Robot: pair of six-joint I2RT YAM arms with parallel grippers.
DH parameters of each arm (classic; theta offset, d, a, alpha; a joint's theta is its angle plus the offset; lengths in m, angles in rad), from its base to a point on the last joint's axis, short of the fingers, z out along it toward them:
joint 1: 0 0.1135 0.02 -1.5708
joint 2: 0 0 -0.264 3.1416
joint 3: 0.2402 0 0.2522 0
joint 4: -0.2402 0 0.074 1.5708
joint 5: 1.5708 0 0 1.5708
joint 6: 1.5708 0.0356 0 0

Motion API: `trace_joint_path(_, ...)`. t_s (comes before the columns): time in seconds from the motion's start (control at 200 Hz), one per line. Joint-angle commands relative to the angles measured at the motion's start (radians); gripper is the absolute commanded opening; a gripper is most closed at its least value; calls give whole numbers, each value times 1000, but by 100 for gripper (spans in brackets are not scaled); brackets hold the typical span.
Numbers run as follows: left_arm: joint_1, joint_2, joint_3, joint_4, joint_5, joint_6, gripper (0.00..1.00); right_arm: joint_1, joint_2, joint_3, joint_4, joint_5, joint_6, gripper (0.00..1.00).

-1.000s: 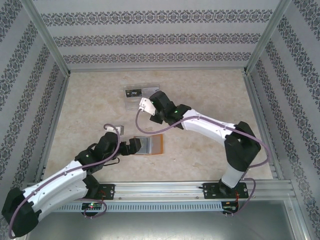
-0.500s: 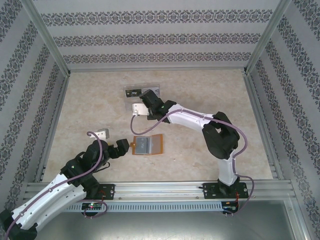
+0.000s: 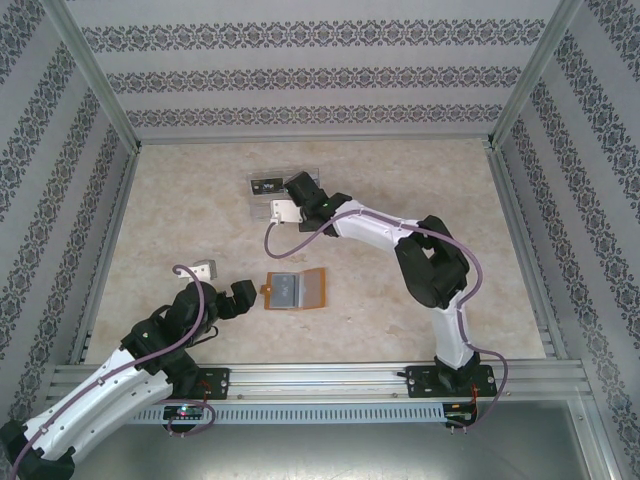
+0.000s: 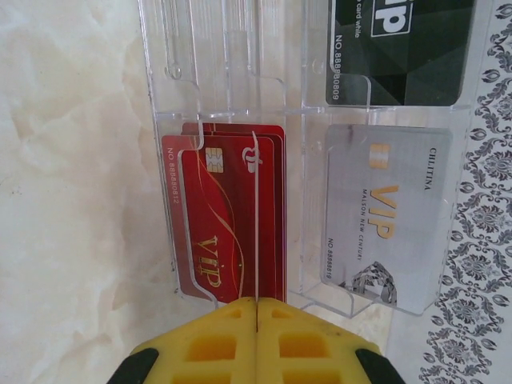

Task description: Take the credit cards out of the card holder

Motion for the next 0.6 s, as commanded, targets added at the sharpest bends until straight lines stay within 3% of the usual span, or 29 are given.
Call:
trace_joint_path(0.0,8,-2,-9,-30,-17,-8,100,-1,30,42,-14,6,2,0)
trace_joint_path(0.6,8,-6,-12,-30,-15,-4,100,-23,64,62,-30,23,34,0)
